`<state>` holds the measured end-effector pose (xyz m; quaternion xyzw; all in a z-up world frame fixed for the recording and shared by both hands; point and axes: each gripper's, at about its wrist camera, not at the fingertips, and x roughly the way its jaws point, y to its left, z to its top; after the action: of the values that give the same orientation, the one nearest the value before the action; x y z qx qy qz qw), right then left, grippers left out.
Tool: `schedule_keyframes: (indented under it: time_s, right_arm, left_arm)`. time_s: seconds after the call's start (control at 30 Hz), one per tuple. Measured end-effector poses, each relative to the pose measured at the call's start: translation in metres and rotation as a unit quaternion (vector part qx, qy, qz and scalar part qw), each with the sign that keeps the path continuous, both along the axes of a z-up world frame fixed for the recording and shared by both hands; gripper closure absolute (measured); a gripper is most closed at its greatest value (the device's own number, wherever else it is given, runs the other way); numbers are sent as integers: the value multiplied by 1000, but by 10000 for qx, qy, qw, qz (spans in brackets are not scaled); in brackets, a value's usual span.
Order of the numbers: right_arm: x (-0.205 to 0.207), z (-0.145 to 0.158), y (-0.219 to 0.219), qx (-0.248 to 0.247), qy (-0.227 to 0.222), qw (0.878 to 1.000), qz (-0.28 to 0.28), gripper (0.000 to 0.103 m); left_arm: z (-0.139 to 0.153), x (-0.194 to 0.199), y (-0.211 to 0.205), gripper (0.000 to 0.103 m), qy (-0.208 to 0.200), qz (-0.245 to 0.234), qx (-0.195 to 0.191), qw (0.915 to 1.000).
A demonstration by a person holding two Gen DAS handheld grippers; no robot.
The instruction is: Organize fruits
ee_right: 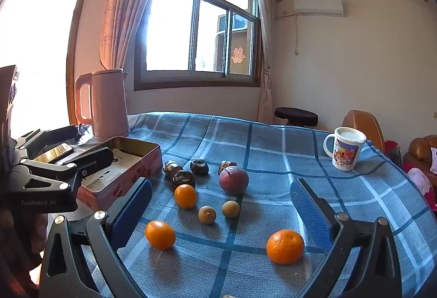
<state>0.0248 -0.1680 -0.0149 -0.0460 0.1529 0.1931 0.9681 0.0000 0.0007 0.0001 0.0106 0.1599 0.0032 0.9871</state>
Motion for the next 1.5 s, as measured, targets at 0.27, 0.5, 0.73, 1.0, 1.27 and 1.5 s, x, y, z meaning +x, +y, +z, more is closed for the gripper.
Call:
schedule_keyframes:
  time_s: [0.27, 0.5, 0.73, 1.0, 1.27, 1.5]
  right_arm:
    - [1, -5, -1, -81, -41, 10000, -8, 1]
    - [2, -9, -3, -109, 5, 9998, -152, 1]
    - [2, -9, -5, -68, 20, 9998, -189, 1]
    - [3, -10, -6, -47, 37, 9998, -185, 1]
    - [2, -10, -5, -38, 31, 9998, -199, 1]
    - [2, -10, -4, -58, 30, 9998, -192, 1]
  left_arm:
    - [-5, 1, -7, 0, 85, -73, 139, 9998]
    - [-7, 1, -10, 0, 47, -119, 205, 9997]
    - [-8, 0, -13, 0, 33, -113, 243, 9996]
    - [-9, 0, -13, 0, 43, -110, 242, 9996]
    - [-10, 0, -13, 0, 43, -107, 247, 9996]
    - [-11, 0, -13, 0, 42, -103, 257, 9996]
